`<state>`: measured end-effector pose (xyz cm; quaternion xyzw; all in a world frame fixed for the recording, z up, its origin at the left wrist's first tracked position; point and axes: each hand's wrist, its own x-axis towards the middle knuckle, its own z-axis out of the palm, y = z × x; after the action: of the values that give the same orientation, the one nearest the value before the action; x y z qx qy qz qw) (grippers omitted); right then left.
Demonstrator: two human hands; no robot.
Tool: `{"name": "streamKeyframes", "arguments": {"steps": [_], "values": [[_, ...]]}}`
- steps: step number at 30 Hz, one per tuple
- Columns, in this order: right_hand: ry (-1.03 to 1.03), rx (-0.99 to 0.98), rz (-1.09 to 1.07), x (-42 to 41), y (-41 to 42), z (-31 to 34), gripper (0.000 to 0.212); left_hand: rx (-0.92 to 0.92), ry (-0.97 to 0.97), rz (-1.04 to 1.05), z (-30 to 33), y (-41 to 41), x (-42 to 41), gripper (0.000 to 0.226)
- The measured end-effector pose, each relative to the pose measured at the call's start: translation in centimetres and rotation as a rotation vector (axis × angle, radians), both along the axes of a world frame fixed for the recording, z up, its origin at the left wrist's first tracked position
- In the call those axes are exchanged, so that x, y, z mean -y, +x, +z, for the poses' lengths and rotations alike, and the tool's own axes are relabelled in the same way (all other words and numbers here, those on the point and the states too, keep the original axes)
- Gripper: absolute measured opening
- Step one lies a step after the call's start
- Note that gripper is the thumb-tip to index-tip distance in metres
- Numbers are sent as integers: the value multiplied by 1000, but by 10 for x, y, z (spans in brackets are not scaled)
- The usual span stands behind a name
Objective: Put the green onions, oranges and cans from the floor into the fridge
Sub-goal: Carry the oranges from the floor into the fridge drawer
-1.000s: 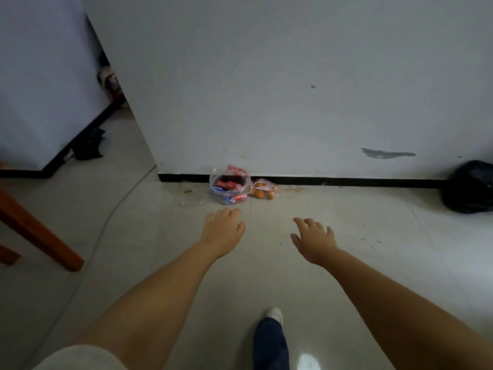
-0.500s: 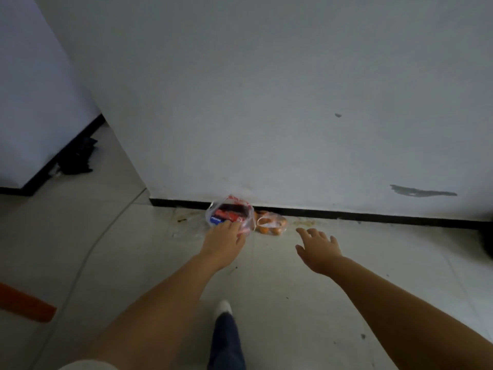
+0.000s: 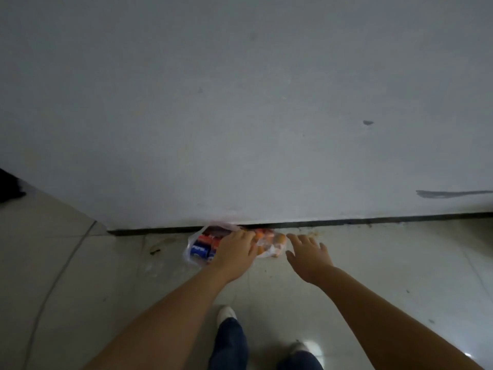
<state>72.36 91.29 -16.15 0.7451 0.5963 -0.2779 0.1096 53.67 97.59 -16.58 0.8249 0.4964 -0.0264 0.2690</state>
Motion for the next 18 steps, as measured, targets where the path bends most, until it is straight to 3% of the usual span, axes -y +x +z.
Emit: {"name": "streamKeyframes", "arguments": {"steps": [5,10,14,18], "values": [[-71,-33,52,-70,39,-108,54,132,-136,93,-106,57,-53,39],[-79,-53,162,-129,58,-277,56,134,-247,206,-270,81,-93,37],[-35,-14,454,-164,39,-417,67,-98,-280,-73,-427,72,-129,50],[34,26,704,-207,29,-520,74,-427,11,-541,-535,69,-176,46]]}}
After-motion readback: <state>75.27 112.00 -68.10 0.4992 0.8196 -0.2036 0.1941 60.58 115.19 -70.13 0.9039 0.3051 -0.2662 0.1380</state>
